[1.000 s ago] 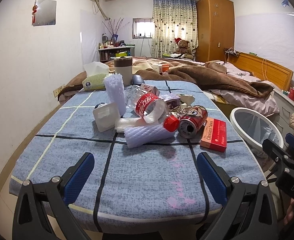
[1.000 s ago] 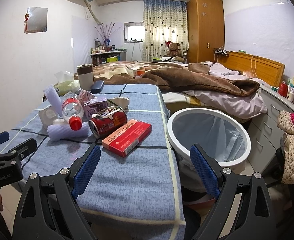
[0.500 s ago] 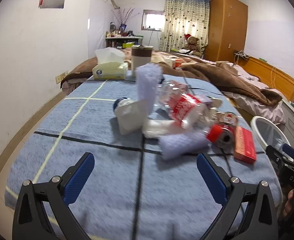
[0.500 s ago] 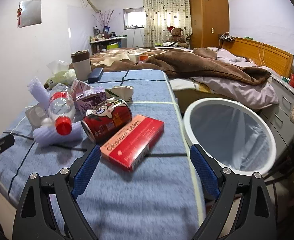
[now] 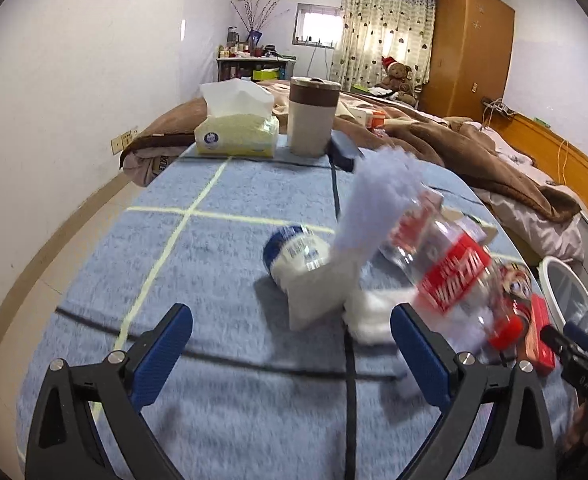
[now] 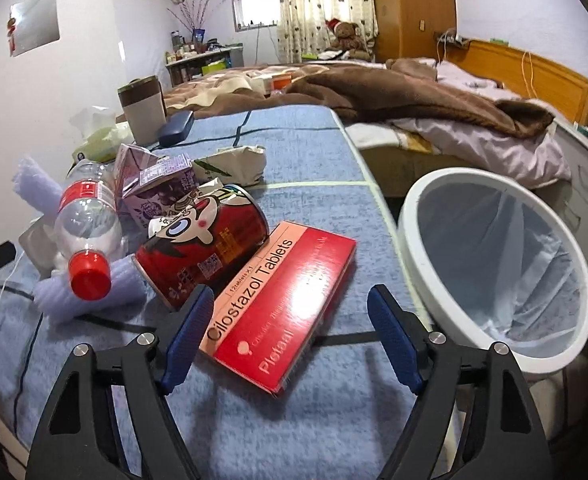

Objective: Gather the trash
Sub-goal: 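Grasp the white yogurt cup with the left tool while the right tool grasps the red tablet box, then lift the yogurt cup and tablet box and carry both over the wastebasket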

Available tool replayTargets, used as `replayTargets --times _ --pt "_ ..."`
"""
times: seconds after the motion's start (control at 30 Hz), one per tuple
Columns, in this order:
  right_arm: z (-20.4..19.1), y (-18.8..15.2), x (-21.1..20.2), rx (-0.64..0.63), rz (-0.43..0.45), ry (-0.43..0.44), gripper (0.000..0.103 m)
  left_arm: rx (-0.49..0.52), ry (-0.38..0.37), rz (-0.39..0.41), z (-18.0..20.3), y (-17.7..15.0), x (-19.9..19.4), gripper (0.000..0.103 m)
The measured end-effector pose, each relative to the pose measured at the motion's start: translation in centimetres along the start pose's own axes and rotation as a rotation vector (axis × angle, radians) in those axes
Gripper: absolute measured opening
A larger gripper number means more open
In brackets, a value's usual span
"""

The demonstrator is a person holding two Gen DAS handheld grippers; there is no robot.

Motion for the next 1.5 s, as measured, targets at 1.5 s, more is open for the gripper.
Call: replayTargets --times 1.5 --pt "0.9 0.7 2.0 0.06 -0.071 0.008 0.07 -0.05 0.02 -0.103 -0.6 1.1 4.5 0.077"
Point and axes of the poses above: each gripper's, at about its wrist camera, not at the fingertips, and x roughly the way its jaws point, z to its right, y to its top, the point moved 1 cm from there along x, roughly the way its jaws point, and after that the axes turned 15 degrees about y, right-handed, at the moved point
